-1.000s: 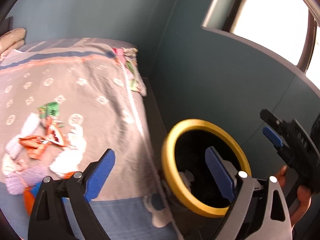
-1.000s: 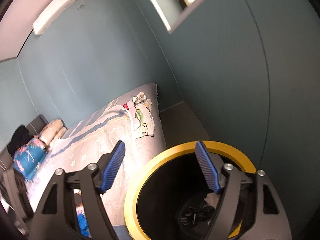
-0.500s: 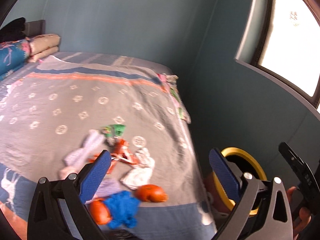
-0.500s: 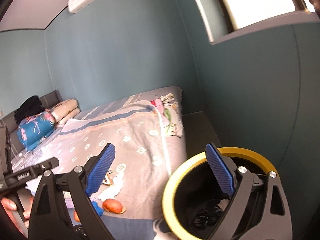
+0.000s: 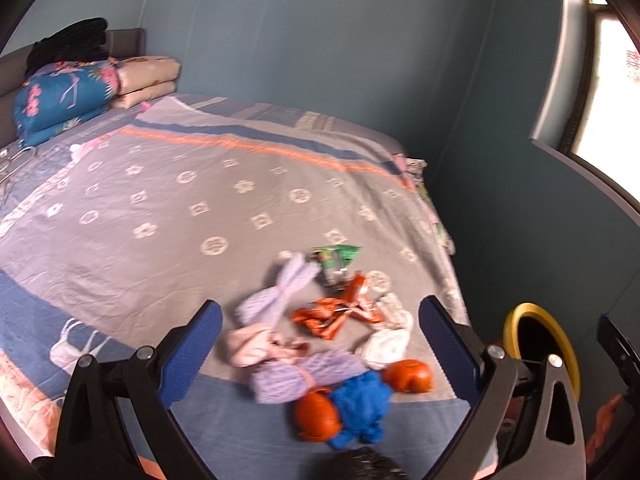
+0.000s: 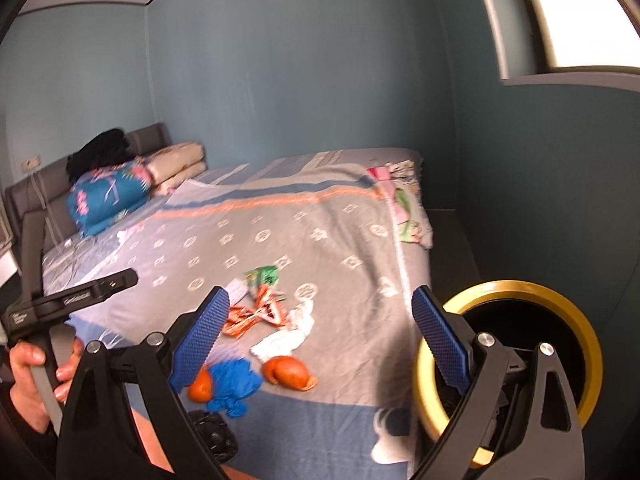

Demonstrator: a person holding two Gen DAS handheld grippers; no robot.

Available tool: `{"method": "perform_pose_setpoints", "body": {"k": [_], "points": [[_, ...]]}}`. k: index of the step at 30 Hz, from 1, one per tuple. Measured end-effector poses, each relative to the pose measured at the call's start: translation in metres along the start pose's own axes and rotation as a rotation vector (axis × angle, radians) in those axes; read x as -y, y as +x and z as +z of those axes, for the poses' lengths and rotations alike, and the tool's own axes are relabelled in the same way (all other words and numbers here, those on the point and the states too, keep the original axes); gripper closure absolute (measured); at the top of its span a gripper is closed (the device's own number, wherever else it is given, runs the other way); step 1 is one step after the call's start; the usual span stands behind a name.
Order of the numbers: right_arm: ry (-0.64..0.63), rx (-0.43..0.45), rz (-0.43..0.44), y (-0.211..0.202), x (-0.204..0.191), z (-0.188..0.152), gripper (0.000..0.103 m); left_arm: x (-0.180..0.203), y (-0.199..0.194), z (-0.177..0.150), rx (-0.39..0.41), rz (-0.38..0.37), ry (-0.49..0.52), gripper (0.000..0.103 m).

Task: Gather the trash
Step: 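Move both tools back over the trash on the bed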

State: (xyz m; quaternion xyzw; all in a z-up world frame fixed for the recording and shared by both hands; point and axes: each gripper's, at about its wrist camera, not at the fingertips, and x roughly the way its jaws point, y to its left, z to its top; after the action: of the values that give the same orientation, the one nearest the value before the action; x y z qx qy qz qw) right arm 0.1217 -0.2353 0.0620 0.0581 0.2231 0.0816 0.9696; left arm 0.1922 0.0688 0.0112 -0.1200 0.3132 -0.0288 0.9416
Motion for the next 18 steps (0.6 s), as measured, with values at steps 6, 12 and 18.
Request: {"method": "perform_pose_setpoints", "body": {"k": [6,12,18], "points": [[-0.058,-0.056,0.063,0.015,-0.037,-0.012,0.014,-0.039,0.019,-0.005,-0.032,0.048,-0.052,0.008],[-0.104,-0.112,0.111,0.031,-0.059,-0.029,0.014,-0.065,0.046,-0.011,-0.063,0.080,-0.083,0.008],[-0.138,-0.182,0.161,0.046,-0.081,-0.050,0.014,-0.073,0.076,-0.013,-0.104,0.080,-0.083,0.008]]}}
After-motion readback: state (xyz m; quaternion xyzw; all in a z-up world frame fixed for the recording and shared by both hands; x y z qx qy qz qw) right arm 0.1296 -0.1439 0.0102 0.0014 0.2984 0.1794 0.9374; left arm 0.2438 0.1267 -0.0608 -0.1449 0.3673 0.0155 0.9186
